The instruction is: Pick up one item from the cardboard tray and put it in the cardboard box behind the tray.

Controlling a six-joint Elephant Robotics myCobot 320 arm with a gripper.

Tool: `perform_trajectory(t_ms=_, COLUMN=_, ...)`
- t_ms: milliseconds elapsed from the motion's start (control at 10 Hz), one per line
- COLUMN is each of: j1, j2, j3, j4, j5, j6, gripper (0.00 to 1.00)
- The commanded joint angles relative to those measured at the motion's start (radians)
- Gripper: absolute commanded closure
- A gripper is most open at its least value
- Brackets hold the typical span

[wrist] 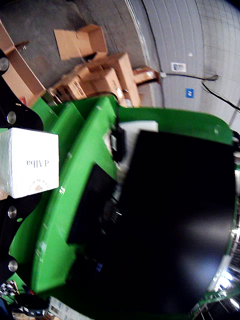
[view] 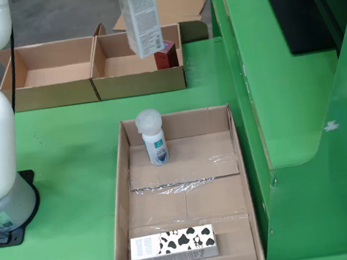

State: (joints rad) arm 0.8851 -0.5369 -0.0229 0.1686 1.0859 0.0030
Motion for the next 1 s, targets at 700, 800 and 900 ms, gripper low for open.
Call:
perform_trajectory(t_ms=700, j1=0.663, j2=-0.297, j3=0.023, j4=0.342, j5=-0.134, j6=-0.197, gripper=1.0)
perform_trajectory(t_ms=800, j1=0.67, j2=-0.396, j3=0.023, j4=0.343, j5=-0.133, j6=-0.304, gripper=1.0)
perform_trajectory(t_ms=900, j1=0.555, j2=-0.5, j3=0.023, j4=0.343, j5=-0.133, j6=-0.07, gripper=1.0)
